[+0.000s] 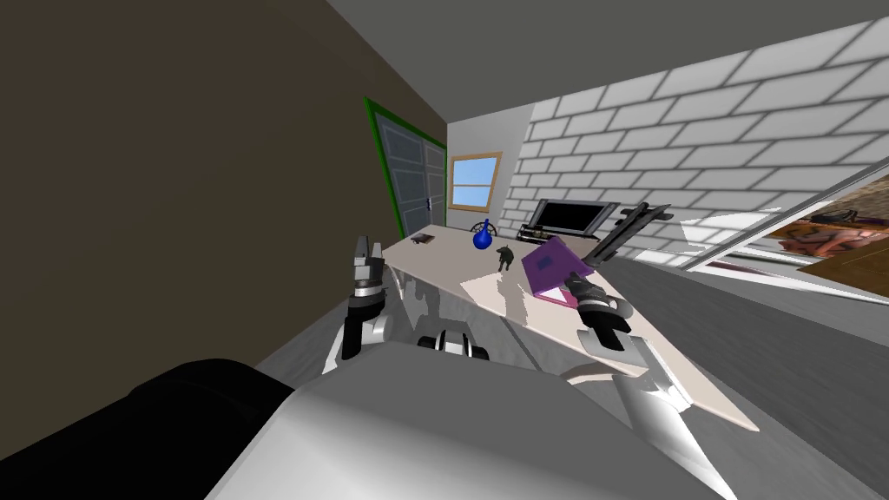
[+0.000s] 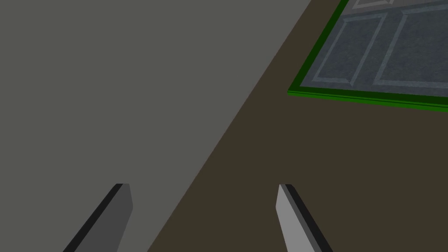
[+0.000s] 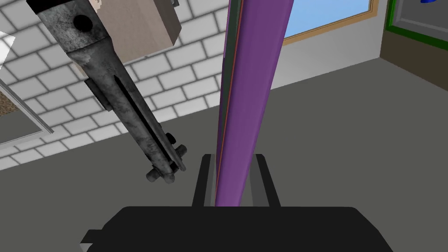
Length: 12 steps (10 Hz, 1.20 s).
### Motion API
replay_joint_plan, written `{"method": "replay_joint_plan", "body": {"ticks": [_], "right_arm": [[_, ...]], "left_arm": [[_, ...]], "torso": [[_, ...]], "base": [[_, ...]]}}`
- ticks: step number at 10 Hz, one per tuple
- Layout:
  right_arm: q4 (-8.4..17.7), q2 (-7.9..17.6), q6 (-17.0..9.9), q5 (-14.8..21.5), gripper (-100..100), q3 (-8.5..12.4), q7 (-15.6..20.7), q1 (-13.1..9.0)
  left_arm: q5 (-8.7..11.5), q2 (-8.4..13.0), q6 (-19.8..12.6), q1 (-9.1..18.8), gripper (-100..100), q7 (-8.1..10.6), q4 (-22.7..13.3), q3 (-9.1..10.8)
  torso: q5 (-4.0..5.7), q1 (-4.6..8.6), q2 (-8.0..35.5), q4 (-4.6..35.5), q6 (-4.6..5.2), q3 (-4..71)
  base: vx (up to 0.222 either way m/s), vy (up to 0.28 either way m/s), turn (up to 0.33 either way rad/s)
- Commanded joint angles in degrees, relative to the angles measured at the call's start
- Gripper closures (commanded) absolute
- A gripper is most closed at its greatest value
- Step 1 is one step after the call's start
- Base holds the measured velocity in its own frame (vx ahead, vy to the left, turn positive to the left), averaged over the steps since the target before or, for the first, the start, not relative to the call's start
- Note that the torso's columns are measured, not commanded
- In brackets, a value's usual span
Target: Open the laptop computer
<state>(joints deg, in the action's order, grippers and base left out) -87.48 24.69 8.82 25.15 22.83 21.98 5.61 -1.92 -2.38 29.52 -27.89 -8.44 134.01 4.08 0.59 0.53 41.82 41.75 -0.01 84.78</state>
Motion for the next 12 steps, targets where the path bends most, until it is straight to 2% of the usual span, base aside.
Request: {"method": "replay_joint_plan", "body": {"ticks": [1, 6, 7, 8, 10, 11, 12], "right_arm": [[3.5, -3.2, 2.5, -1.9, 100, -0.4, -1.4, -0.3], [8.9, -8.6, 7.8, -5.5, 100, 0.0, -3.8, -1.3], [8.4, -7.1, 7.3, -5.2, 100, 0.6, -3.5, -2.4], [11.1, -9.4, 10.3, -6.9, 100, 0.4, -4.6, -2.2], [13.5, -11.6, 13.0, -8.5, 100, 0.1, -5.6, -1.9], [13.5, -11.6, 13.0, -8.5, 100, 0.1, -5.6, -1.9], [11.6, -9.8, 10.7, -8.7, -100, 0.5, -6.6, -2.4]], "left_arm": [[0.0, 0.0, 0.0, 0.0, 0, 0.0, 0.0, 0.0], [0.0, 0.0, 0.0, 0.0, 0, 0.0, 0.0, 0.0], [0.0, 0.0, 0.0, 0.0, 0, 0.0, 0.0, 0.0], [0.0, 0.0, 0.0, 0.0, 0, 0.0, 0.0, 0.0], [0.0, 0.0, 0.0, 0.0, 0, 0.0, 0.0, 0.0], [0.0, 0.0, 0.0, 0.0, 0, 0.0, 0.0, 0.0], [0.0, 0.0, 0.0, 0.0, 0, 0.0, 0.0, 0.0]], "torso": [[0.09, 0.02, -0.1, -0.1, -0.04, 0.0], [0.05, -0.21, -0.3, -0.1, -0.29, 0.1], [0.04, -0.22, -0.3, -0.1, -0.37, 0.2], [-0.28, -0.43, -0.2, 0.1, -0.3, 0.1], [-0.22, -0.43, -0.1, 0.1, -0.37, 0.1], [-0.18, -0.45, 0.0, 0.1, -0.34, 0.0], [-0.25, -0.63, 0.0, 0.1, -0.46, 0.0]], "base": [[0.012, -0.066, -0.073], [0.015, -0.068, -0.063], [-0.008, -0.03, -0.031], [0.025, -0.057, -0.078], [0.059, -0.093, -0.051], [0.023, -0.066, -0.018], [-0.034, -0.018, 0.035]]}}
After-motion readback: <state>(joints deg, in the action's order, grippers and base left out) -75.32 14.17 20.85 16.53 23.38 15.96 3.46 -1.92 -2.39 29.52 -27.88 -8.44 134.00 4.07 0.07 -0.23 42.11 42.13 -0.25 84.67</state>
